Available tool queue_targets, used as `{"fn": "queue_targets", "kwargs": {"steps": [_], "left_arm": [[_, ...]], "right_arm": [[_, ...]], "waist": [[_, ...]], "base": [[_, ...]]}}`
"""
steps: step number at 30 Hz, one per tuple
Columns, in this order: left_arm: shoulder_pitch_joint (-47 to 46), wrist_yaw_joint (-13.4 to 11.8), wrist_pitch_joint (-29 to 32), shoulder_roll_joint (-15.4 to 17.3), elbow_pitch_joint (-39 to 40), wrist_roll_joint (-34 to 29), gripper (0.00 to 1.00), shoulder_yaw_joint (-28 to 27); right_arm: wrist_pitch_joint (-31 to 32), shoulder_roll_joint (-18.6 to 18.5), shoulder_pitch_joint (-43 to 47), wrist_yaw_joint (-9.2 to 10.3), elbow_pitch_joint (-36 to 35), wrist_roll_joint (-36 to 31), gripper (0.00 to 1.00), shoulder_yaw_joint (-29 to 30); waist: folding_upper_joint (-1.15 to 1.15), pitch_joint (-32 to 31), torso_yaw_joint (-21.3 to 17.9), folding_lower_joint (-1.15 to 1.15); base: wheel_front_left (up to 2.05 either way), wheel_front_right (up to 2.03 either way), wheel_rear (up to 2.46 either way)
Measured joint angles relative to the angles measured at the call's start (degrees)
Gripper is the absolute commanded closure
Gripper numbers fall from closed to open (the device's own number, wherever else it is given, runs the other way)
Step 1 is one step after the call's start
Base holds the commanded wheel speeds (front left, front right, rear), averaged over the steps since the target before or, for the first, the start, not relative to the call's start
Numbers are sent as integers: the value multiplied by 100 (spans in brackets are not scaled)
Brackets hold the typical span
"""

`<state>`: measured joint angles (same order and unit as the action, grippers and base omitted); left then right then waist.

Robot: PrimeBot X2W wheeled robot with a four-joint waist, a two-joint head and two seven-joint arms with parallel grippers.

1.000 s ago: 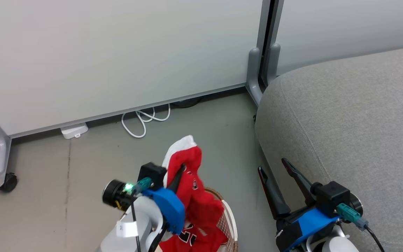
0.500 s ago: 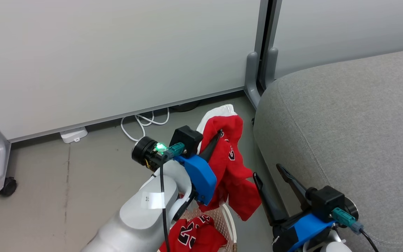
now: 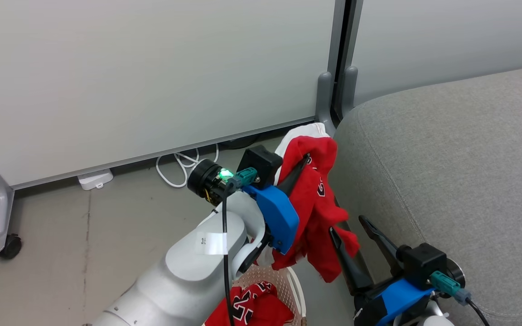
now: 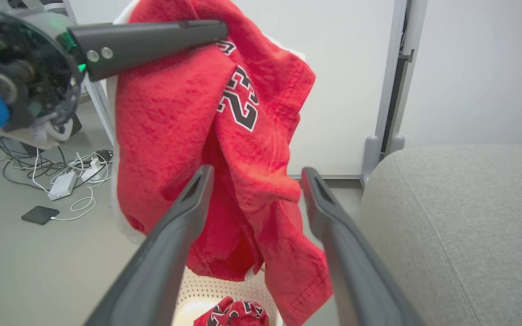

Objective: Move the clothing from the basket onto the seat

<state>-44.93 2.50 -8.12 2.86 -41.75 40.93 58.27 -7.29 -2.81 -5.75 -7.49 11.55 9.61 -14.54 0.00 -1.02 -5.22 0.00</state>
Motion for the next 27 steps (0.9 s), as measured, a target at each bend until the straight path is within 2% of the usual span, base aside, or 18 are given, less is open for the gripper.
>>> {"fn": "queue_targets", "kwargs": {"steps": [15,27], "left_arm": [[-237,-120,-237,0,-116,533,100,499],[-372,-168,-367,0,-99,890,100,871]], "right_arm": [[129,0,-93,0,94,-30,0,20],[235,0,-739,0,915,-123,0,-119]], "waist": [[0,27,11,0],[0,93,123,0]], "base": [[0,0,0],[0,0,0]]}}
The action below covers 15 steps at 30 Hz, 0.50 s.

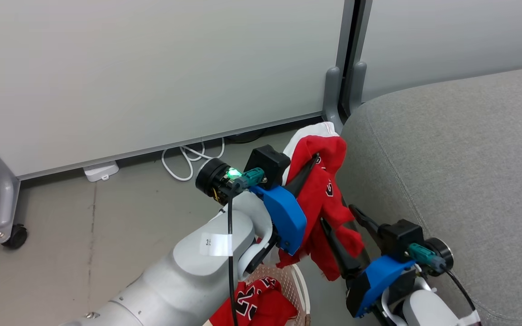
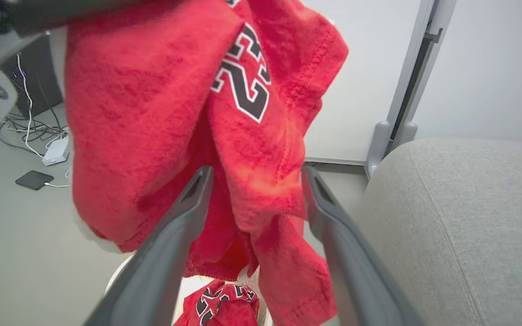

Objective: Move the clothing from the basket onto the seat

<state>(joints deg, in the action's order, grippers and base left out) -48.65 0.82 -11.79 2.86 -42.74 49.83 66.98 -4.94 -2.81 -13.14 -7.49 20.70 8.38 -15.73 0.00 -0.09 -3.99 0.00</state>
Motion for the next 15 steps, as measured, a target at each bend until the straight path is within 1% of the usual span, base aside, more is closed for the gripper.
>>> {"fn": "queue_targets", "kwargs": {"steps": [5,15], "left_arm": [[-88,-26,-68,0,27,121,100,109],[-98,-54,-143,0,112,283,100,361]], "right_arm": [[-27,0,-337,1,500,4,0,-179],[-285,0,-1067,0,1455,253,0,-469]], "waist": [[0,5,34,0],[0,-18,84,0]], "base": [[0,0,0],[0,0,0]]}}
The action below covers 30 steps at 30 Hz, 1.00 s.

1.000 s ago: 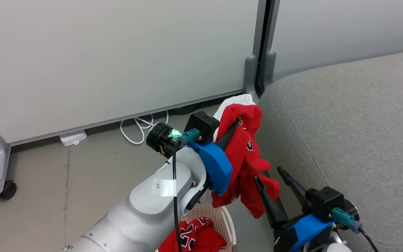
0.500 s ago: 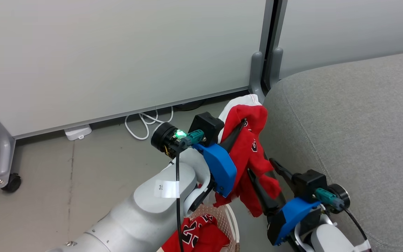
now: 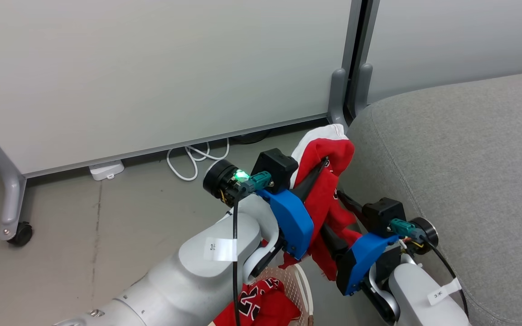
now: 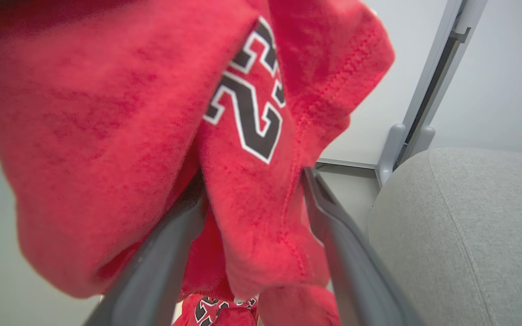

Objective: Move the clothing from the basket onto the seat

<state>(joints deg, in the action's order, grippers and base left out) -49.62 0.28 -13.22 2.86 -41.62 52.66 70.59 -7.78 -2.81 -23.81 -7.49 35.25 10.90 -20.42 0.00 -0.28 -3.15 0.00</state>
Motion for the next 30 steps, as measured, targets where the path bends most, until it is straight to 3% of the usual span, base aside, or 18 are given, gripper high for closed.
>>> {"fn": "queue_targets", "kwargs": {"steps": [10,11,12,13,26,28,30], "left_arm": [[-57,-25,-46,0,51,127,100,129],[-59,-25,-49,1,49,133,100,136],[-60,-25,-51,0,47,142,100,144],[-62,-25,-53,0,42,160,100,151],[-94,15,-113,-2,-182,268,100,200],[-107,29,-135,0,-224,268,84,204],[-108,33,-149,0,-238,271,78,208]], "right_arm": [[-287,0,-560,0,797,356,0,-434],[-290,0,-588,0,867,427,15,-474],[-298,0,-617,0,921,465,78,-502],[-325,0,-653,0,971,504,100,-528],[-565,0,-751,0,1277,939,100,-792],[-593,0,-782,0,1313,944,100,-795],[-615,0,-800,0,1345,950,100,-793]], "waist": [[0,0,55,0],[0,0,60,0],[0,1,63,0],[0,2,65,0],[0,-14,-6,0],[0,-10,-26,0],[0,-14,-42,0]], "base": [[0,0,0],[0,0,0],[0,0,0],[0,0,0],[0,0,0],[0,0,0],[0,0,0]]}}
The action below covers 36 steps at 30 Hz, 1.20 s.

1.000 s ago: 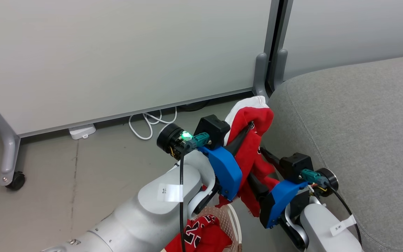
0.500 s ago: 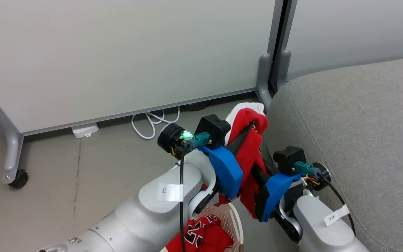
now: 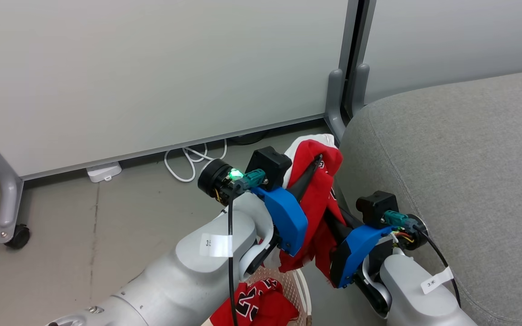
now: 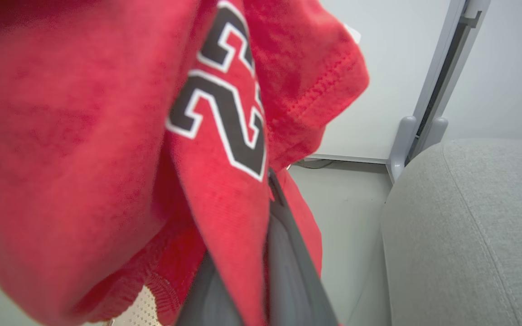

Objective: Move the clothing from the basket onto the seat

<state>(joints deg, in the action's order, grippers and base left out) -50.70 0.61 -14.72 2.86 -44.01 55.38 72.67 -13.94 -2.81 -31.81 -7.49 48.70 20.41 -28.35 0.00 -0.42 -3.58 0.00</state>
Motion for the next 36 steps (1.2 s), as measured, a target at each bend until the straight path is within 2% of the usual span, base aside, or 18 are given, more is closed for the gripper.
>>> {"fn": "queue_targets", "kwargs": {"steps": [5,8,12,14,15,16,18,28,32,36], "left_arm": [[-3,-1,-4,-1,-12,36,62,3],[-4,-7,-10,0,-24,55,60,5],[-4,-8,-11,-1,-46,69,51,12],[-4,-8,-19,0,-54,79,38,14],[-4,-9,-19,0,-56,90,20,15],[-4,-9,-19,0,-57,94,7,15],[-5,-14,-20,-1,-60,100,0,16],[122,-23,-27,-1,-81,-8,0,-249],[409,20,-27,53,4,-179,0,-604],[787,131,-27,238,293,-543,0,-1025]], "right_arm": [[-29,0,-30,0,67,19,100,7],[-46,0,-64,0,96,35,100,7],[-63,0,-69,0,133,42,100,10],[-75,0,-70,0,144,52,100,7],[-76,0,-72,0,147,52,100,3],[-76,0,-75,0,152,54,100,0],[-78,-1,-86,0,157,75,100,-1],[-102,-1,-144,0,160,60,100,167],[-103,-1,-144,0,125,25,100,271],[-107,-1,-143,0,24,-29,100,375]], "waist": [[0,-7,-17,0],[0,-13,-17,0],[0,-20,-12,0],[0,-22,-8,0],[0,-24,-6,0],[0,-24,-3,0],[0,-20,4,0],[0,7,42,0],[0,17,49,0],[0,25,54,0]], "base": [[0,0,0],[0,0,0],[0,0,0],[0,0,0],[0,0,0],[0,0,0],[0,0,0],[0,0,0],[0,0,0],[0,0,0]]}}
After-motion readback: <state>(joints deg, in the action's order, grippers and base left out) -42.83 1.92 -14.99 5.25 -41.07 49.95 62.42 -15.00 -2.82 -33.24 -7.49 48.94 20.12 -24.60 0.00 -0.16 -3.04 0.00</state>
